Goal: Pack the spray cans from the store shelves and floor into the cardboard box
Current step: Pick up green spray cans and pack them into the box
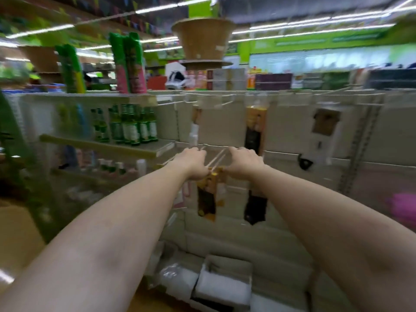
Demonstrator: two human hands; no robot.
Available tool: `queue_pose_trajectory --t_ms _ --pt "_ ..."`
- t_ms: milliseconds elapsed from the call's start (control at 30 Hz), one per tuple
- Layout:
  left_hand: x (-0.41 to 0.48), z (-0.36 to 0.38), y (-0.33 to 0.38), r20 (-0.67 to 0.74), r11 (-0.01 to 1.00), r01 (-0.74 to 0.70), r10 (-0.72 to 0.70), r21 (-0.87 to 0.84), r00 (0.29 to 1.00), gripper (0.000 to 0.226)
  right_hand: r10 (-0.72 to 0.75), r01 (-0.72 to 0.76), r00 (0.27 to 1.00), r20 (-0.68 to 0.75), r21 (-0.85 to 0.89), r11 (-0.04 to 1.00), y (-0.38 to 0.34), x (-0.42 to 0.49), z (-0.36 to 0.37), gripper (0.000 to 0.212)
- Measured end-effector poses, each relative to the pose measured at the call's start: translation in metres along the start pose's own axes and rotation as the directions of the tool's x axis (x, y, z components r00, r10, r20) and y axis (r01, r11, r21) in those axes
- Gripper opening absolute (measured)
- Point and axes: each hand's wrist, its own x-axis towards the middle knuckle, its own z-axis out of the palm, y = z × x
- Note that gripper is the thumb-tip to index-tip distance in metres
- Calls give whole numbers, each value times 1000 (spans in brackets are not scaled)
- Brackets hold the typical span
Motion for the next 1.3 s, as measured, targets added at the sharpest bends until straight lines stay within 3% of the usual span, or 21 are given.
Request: queue_pose_trajectory --t_ms 133,333,567,933,1067,1233,1300 --pt "25 9 67 -11 988 -157 157 -12 988 70 166 -170 984 -62 -55 984 62 -20 -14 59" --pt "35 26 169 4 929 -366 367 -58 930 63 387 -395 918 -90 -104 913 147 -67 -37 62" --pt "32 33 252 -10 873 -482 483 -79 876 68 488 -499 865 -115 -114 859 214 -104 -46 66" --pt "25 103 312 148 866 -476 497 -155 855 66 530 -528 848 9 -72 846 288 -118 8 44" --pt "22 147 323 259 882 -431 469 -190 845 70 541 -537 834 109 -65 841 318 -126 52 58" --pt "17 239 329 395 911 -367 412 -189 821 70 606 -595 754 252 -126 793 361 -153 118 54" --pt "7 281 327 459 919 -335 394 -208 796 72 618 -615 713 329 -129 778 377 -167 147 62"
